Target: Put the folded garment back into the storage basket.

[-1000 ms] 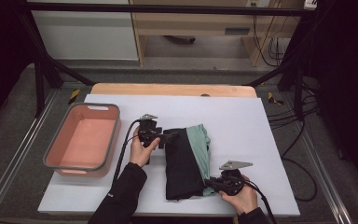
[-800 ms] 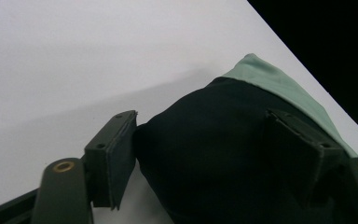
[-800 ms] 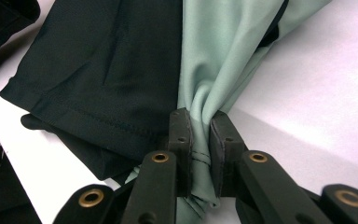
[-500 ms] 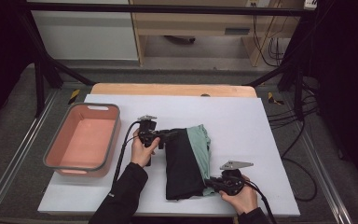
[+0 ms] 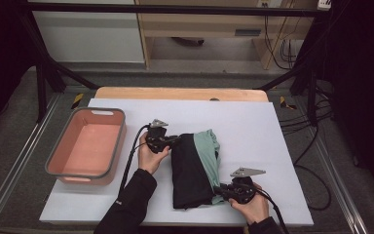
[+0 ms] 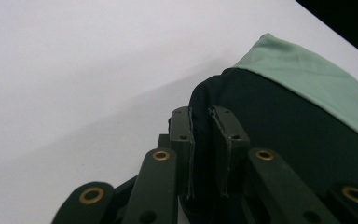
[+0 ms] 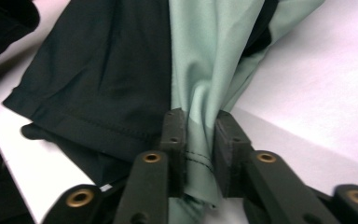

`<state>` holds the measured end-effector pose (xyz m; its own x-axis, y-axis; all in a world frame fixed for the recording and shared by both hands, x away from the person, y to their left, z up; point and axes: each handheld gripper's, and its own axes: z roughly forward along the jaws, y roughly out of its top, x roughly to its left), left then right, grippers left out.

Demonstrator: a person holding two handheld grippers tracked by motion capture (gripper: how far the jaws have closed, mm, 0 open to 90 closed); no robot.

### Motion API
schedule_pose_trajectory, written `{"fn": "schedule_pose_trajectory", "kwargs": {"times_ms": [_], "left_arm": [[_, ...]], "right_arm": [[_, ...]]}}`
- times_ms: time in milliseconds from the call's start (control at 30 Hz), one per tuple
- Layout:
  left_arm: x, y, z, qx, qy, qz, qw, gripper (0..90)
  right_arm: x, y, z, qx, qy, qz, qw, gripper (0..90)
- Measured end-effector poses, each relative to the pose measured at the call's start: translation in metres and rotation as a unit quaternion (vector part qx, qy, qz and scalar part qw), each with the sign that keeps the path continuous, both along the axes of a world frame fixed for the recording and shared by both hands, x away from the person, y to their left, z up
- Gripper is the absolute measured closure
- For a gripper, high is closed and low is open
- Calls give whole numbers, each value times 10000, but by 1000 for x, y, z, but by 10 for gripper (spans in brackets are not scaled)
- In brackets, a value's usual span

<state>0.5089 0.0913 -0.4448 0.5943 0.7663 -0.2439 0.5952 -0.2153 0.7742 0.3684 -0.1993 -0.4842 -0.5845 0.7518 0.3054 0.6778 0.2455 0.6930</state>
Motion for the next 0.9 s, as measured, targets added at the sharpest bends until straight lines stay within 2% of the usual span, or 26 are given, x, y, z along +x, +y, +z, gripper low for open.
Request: {"fn": "schedule_pose_trajectory", "kwargs": {"times_ms": [133, 200, 333, 433, 500, 567, 600, 800, 900], "left_arm": [[1, -1, 2, 61, -27, -14, 10000, 792], [1, -2, 3, 54, -21, -25, 10000, 793], [2, -5, 10, 94, -90, -80, 9999, 801], [1, -8, 13, 147, -167, -118, 9997, 802], [1, -10, 14, 197, -189, -118, 9996, 801], [1, -10, 14, 215, -178, -112, 9995, 801], [0, -11, 14, 261, -170, -103, 9995, 801], [2, -12, 16, 429, -125, -144, 9989, 802], [2, -12, 19, 435, -140, -180, 9988, 805]], "right_arm": [[1, -1, 0, -57, -182, -95, 9998, 653], [2, -1, 0, -111, -242, -54, 9996, 632], [2, 2, -1, -10, -209, 24, 9998, 551], [0, 3, -2, 192, 13, 72, 9998, 626], [-1, 5, -1, 234, 152, 51, 9996, 683], [-1, 5, -2, 195, 141, 21, 9997, 717], [-1, 6, -2, 210, 196, -41, 9996, 781], [-1, 8, -1, 191, 245, -78, 9995, 822], [1, 7, 0, 187, 290, -103, 9994, 828]]}}
